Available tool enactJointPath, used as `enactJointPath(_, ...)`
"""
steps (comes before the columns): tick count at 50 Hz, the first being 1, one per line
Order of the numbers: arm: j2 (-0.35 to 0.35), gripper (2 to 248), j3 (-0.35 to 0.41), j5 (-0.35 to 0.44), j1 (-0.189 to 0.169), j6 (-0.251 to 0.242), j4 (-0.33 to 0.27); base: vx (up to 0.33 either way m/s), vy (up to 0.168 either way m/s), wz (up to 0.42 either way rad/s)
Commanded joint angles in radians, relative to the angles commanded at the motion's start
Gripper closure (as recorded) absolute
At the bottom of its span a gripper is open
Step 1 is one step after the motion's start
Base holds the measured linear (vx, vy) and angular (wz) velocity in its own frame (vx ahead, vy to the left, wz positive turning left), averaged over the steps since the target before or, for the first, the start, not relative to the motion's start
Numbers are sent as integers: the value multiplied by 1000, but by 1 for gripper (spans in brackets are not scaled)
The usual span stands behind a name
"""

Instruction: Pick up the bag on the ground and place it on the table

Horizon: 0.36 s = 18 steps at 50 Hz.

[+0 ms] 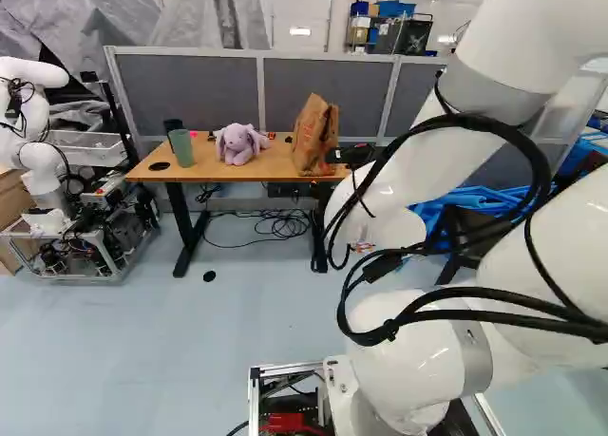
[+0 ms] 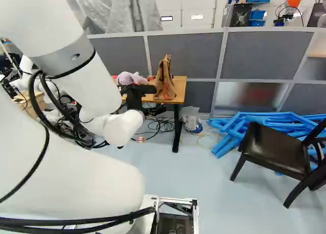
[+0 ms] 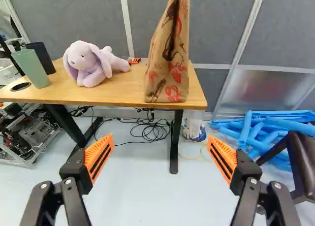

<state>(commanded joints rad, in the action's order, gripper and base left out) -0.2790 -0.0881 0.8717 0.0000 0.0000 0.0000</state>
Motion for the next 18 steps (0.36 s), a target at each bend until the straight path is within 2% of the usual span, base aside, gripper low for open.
enactJointPath(18,0,3,1,1,0,0,0,0,0,0)
